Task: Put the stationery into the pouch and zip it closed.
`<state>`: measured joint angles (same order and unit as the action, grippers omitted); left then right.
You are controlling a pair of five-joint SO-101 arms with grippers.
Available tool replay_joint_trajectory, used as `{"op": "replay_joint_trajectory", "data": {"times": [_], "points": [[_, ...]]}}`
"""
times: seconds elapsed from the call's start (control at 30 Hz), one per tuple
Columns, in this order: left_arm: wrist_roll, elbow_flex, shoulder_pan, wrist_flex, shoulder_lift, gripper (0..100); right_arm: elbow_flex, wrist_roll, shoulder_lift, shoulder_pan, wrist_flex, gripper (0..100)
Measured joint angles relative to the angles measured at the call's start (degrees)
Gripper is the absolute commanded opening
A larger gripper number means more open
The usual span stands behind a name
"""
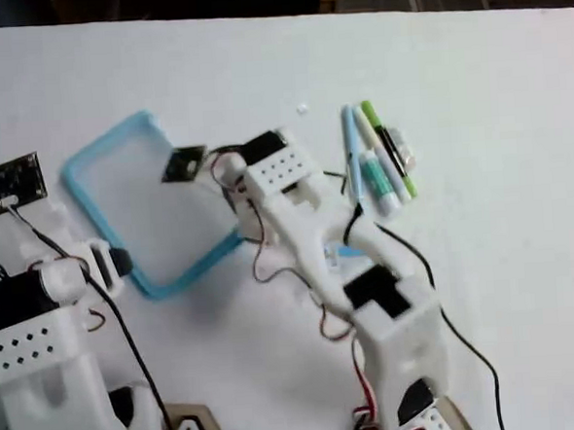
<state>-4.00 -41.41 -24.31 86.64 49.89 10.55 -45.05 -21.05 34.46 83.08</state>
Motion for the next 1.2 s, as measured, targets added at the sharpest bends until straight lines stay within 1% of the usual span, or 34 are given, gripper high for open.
{"op": "replay_joint_trajectory", "data": {"times": [0.1,0.33,0.43,0.57,0.73,0.83,0.97,1.07,1.2], "points": [[0.0,0.0,0.0,0.0,0.0,25,0.0,0.5,7.2,2.2,3.2,1.7],[0.0,0.5,0.0,1.2,0.0,25,1.8,8.7,23.6,7.6,4.9,1.7],[0.0,2.4,0.0,4.0,0.0,25,8.1,14.1,26.9,8.4,6.4,1.7],[0.0,6.2,0.0,8.1,0.0,25,20.7,19.9,27.8,9.8,8.3,1.7],[0.0,15.6,-0.2,14.2,0.0,25,33.7,24.4,27.8,13.8,8.4,1.7],[0.0,22.7,-3.1,15.1,0.0,25,38.8,24.9,27.9,15.6,8.3,1.7],[0.0,32.0,-9.5,15.2,0.0,25,41.1,25.0,27.0,15.4,8.9,1.7],[0.1,34.7,-11.6,15.2,0.6,25,40.8,24.7,23.3,15.2,12.0,1.7],[2.6,35.1,-12.4,15.3,0.1,25,36.7,17.9,16.4,12.0,15.6,1.7]]}}
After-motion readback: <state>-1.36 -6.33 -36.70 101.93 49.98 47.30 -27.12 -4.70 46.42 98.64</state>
